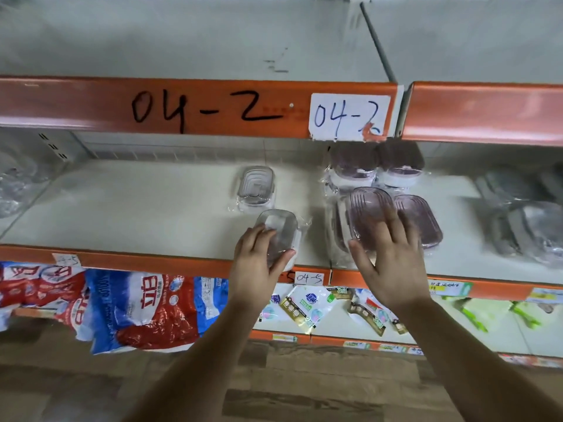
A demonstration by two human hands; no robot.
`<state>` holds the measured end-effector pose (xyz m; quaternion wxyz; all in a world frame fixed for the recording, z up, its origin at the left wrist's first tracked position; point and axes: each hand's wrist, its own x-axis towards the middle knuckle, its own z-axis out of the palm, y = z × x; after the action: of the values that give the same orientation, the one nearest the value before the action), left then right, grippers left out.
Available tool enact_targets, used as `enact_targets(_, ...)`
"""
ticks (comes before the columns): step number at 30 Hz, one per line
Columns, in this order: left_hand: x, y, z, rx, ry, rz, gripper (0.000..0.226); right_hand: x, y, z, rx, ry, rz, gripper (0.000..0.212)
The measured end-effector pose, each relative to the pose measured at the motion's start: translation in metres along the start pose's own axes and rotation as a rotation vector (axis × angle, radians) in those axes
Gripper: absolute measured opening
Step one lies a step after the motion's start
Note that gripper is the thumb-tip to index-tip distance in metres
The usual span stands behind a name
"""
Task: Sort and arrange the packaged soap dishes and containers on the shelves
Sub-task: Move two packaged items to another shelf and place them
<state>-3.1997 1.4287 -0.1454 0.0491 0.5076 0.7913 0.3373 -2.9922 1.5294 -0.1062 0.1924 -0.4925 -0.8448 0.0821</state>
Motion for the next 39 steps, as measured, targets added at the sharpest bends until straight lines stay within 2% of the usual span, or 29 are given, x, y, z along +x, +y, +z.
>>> enact_targets(3,0.011,-0.01,0.016,0.038,-0.067,-0.006,0.052,0.002,-0.008,0.009,0.004,0.034,-0.052,0.053)
enact_targets(6,0.009,-0.02,0.026,0.082,-0.051,0.076,0.051,0.005,-0.013,0.013,-0.002,0.096,-0.051,0.047)
enact_targets(9,0.009,-0.029,0.031,0.123,0.013,0.182,0.051,0.014,-0.016,0.011,-0.016,0.152,-0.094,0.045)
enact_targets(14,0.022,-0.035,0.027,-0.012,0.191,0.267,0.05,0.03,-0.026,0.007,0.011,0.211,-0.184,0.037)
enact_targets(18,0.054,-0.042,0.019,-0.002,0.261,0.234,0.051,0.037,-0.034,0.012,0.009,0.205,-0.182,0.036)
enact_targets(20,0.073,-0.046,0.015,0.027,0.244,0.198,0.05,0.038,-0.038,0.015,0.019,0.212,-0.182,0.038)
enact_targets(24,0.108,-0.051,0.008,0.104,0.103,0.101,0.052,0.038,-0.042,0.019,0.014,0.205,-0.197,0.038)
enact_targets(27,0.129,-0.049,0.008,0.199,0.082,0.096,0.052,0.037,-0.042,0.021,-0.006,0.176,-0.189,0.035)
enact_targets(30,0.141,-0.051,0.012,0.309,0.009,0.059,0.06,0.035,-0.043,0.021,-0.004,0.161,-0.176,0.036)
enact_targets(36,0.131,-0.053,0.013,0.515,-0.098,0.059,0.062,0.029,-0.045,0.023,0.0,0.124,-0.151,0.037)
enact_targets(39,0.111,-0.044,0.009,0.484,-0.089,0.1,0.055,0.023,-0.044,0.022,-0.008,0.122,-0.151,0.035)
